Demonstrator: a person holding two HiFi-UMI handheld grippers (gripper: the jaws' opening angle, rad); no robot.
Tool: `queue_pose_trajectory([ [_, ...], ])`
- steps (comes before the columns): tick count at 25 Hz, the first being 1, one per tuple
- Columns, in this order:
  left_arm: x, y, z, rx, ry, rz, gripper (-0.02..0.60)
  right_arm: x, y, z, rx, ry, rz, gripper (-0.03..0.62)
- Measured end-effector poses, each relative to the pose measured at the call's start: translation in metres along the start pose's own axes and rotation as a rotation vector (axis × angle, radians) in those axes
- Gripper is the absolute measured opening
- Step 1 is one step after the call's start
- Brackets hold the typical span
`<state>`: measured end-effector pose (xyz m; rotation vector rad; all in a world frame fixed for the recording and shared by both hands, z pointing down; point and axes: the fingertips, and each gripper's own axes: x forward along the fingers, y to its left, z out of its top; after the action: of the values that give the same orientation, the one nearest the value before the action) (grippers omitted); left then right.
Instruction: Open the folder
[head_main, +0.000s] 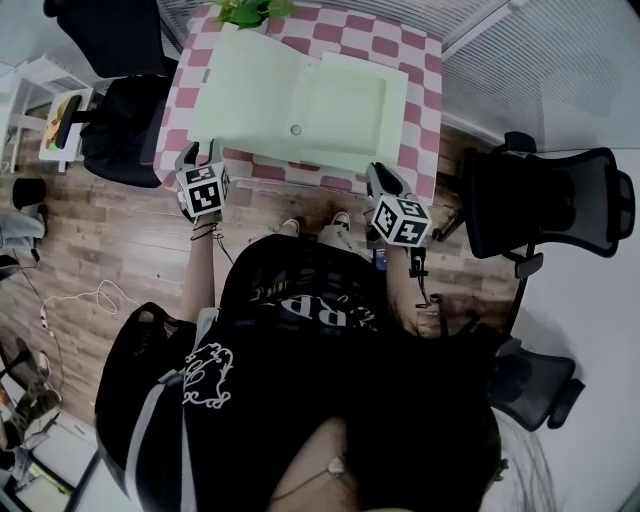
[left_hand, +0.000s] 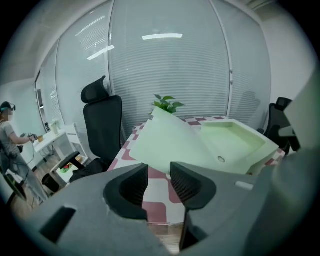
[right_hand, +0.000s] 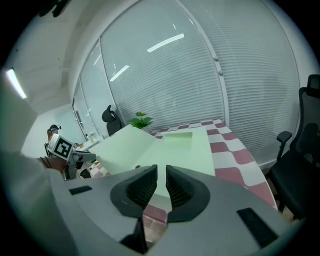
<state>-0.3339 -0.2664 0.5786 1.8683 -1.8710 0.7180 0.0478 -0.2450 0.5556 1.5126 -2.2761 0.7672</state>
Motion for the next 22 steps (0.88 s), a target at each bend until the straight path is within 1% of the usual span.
queue_pose_trajectory([
  [3, -0.009, -0.007, 0.013, 0.077, -0.048, -0.029, 0.14, -0.002, 0.02, -0.004, 0.0, -0.003, 0.003, 0.054],
  [7, -0.015, -0.013, 0.014, 0.174, -0.078, -0.07, 0.142, -0.011, 0.046, -0.011, -0.014, 0.004, 0.004, 0.054],
  [10, -0.022, -0.018, 0.02, 0.224, -0.106, -0.101, 0.144, -0.021, 0.06, -0.014, -0.016, -0.007, 0.006, 0.054],
  [13, -0.028, -0.03, 0.021, 0.261, -0.113, -0.138, 0.146, -0.032, 0.068, -0.015, -0.021, -0.015, 0.002, 0.054],
  [16, -0.037, -0.05, 0.015, 0.253, -0.116, -0.195, 0.144, -0.043, 0.07, -0.015, -0.021, -0.025, -0.002, 0.054],
  [22, -0.06, -0.104, 0.01, 0.161, -0.145, -0.348, 0.144, -0.059, 0.07, -0.015, -0.03, -0.05, 0.01, 0.054],
])
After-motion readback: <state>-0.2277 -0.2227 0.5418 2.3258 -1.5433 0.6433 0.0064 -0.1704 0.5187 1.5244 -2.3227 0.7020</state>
